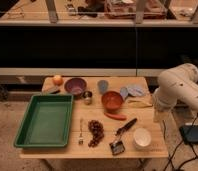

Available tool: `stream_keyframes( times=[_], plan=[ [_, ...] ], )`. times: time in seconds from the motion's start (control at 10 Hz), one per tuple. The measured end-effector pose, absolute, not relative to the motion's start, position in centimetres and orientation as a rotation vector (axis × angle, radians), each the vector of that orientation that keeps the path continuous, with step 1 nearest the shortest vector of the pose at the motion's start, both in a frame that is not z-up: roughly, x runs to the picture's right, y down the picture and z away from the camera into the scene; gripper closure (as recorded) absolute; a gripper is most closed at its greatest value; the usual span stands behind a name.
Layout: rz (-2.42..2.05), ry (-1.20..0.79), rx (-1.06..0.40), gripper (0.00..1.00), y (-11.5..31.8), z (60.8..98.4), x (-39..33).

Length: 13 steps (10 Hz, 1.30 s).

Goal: Place brush in paper cup

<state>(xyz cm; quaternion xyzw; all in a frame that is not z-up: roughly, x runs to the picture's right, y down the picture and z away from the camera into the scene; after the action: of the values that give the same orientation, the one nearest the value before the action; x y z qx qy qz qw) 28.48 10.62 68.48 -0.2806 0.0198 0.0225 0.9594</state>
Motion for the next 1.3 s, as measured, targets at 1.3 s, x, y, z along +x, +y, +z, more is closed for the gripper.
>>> stream_keyframes(
  times=[1.3],
  plan=[
    [-0.162,-0.239,-0.639,0.35,5.8,72.1,22.8]
  ],
)
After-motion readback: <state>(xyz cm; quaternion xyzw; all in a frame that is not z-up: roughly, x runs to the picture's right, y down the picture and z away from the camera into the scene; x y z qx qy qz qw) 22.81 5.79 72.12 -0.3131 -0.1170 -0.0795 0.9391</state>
